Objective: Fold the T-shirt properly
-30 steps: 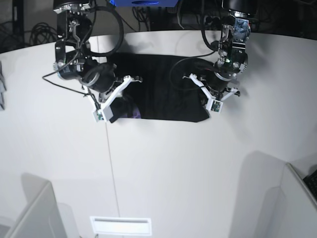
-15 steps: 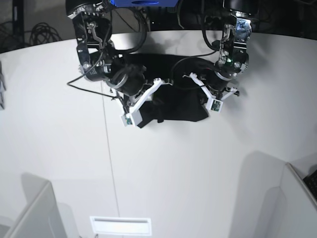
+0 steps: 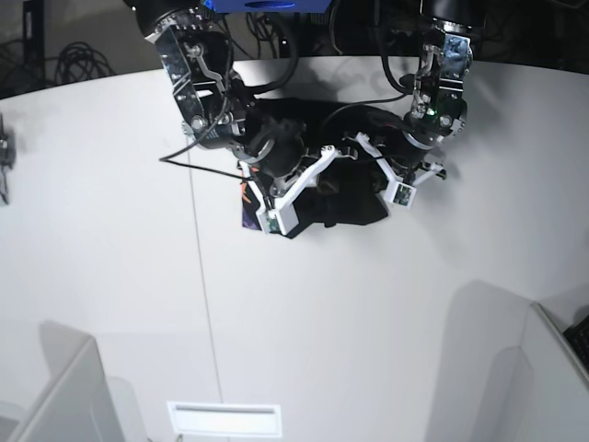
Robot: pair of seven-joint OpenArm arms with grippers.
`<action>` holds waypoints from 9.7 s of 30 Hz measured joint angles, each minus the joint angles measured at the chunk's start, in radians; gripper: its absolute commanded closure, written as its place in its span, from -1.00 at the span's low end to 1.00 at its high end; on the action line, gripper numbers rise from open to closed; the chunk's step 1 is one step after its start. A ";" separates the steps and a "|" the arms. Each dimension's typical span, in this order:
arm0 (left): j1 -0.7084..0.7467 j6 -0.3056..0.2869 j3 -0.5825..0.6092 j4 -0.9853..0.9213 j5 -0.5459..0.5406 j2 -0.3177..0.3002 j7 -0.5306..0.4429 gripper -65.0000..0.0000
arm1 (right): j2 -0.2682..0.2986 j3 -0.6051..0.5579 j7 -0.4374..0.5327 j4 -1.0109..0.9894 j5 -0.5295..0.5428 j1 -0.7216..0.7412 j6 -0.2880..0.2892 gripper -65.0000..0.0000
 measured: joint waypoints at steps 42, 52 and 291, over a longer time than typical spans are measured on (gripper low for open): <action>0.050 -0.013 -0.055 0.057 -0.019 -0.075 0.050 1.00 | -0.020 -0.130 0.097 -0.062 0.008 0.058 -0.002 1.00; 0.146 -0.008 -0.264 0.204 0.023 -0.077 0.168 1.00 | -0.050 -0.130 0.103 -0.162 0.008 0.061 -0.002 1.00; -0.227 -0.151 0.211 0.006 -0.473 -0.259 0.480 1.00 | 0.174 0.771 0.425 0.056 0.020 -0.578 0.017 1.00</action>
